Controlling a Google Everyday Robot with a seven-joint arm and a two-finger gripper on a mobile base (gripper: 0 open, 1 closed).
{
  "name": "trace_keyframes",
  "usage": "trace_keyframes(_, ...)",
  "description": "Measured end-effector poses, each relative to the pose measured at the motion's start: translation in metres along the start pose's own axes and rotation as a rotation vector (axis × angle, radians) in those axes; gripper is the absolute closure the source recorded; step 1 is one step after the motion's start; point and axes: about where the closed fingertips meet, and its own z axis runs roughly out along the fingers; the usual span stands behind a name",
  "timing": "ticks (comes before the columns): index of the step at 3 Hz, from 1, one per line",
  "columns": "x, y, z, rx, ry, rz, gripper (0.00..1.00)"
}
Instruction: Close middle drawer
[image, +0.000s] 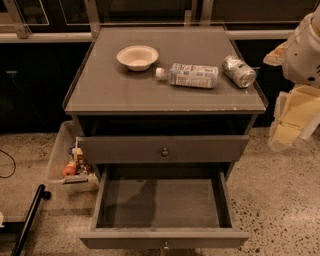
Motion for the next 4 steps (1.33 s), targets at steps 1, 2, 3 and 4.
trace_keyframes(1, 0.003, 0.002, 0.007, -0.004, -0.011, 0.006, 0.00)
trace_keyframes(2, 0.011, 0.018, 0.041, -0.040, -0.027, 0.000, 0.00)
trace_keyframes(3, 0.023, 0.043, 0.081, -0.079, -0.058, -0.028, 0.18)
trace_keyframes(4, 0.045, 0.067, 0.134, -0.126, -0.085, -0.057, 0.43)
